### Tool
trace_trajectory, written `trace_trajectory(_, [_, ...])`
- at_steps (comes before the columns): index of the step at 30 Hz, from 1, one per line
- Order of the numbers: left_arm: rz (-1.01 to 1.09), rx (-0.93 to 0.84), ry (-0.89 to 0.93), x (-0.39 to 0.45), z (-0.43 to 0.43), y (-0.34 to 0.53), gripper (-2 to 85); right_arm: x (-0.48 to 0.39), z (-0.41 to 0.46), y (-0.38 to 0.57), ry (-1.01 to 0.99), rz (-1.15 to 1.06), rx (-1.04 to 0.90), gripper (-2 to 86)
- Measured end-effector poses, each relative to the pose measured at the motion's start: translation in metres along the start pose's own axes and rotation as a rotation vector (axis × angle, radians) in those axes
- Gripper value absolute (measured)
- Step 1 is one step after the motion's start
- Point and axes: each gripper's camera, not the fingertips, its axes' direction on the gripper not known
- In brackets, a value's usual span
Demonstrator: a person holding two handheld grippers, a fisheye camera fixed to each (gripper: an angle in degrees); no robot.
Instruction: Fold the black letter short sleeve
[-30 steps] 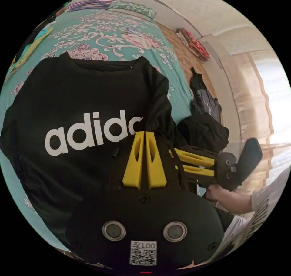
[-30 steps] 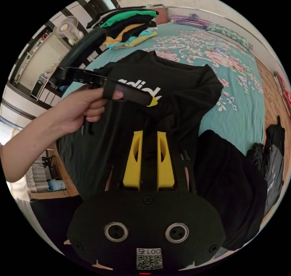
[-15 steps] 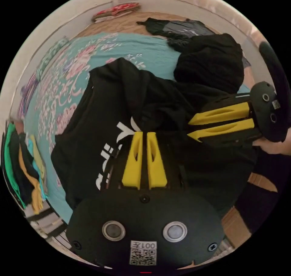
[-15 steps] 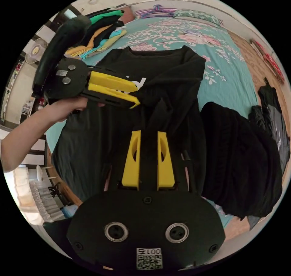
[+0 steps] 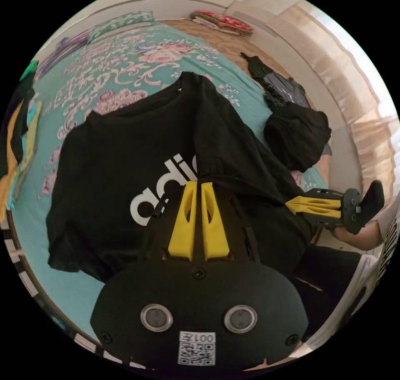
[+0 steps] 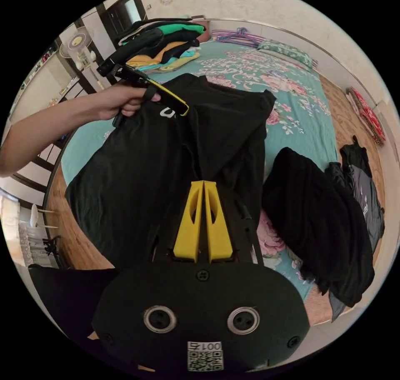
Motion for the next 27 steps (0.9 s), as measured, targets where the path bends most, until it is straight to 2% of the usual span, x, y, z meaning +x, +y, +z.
trace_trajectory(8, [-0.058, 0.017, -0.028, -0.021, 0.000, 0.000, -0.5, -0.018, 0.002, 0.007, -0.049, 0.069, 0.021, 0.2])
trace_trajectory(12, [-0.009, -0.075, -0.021, -0.039, 0.006, -0.012, 2.0, -0.045, 0.012, 0.021, -0.150, -0.065, -0.079, 0.5])
trace_trajectory(17, [-0.100, 0.045, 0.066, -0.079, -0.023, -0.030, 4.0, -0.029, -0.003, 0.023, 0.013, -0.095, 0.005, 2.0])
trace_trajectory(19, [-0.108, 0.083, 0.127, -0.092, -0.029, -0.050, 4.2, -0.014, -0.002, 0.014, -0.022, -0.088, 0.025, 3.7])
trace_trajectory(22, [-0.094, 0.057, 0.113, -0.104, -0.035, -0.091, 4.2, -0.003, 0.016, -0.006, -0.106, -0.126, -0.032, 7.1])
trace_trajectory(24, [-0.125, 0.007, 0.076, -0.113, -0.038, -0.111, 3.5, -0.013, 0.038, -0.012, -0.036, -0.177, -0.086, 8.5])
trace_trajectory(27, [-0.180, -0.057, 0.132, -0.124, -0.039, -0.109, 1.4, -0.029, 0.049, -0.015, 0.012, -0.194, -0.097, 8.9])
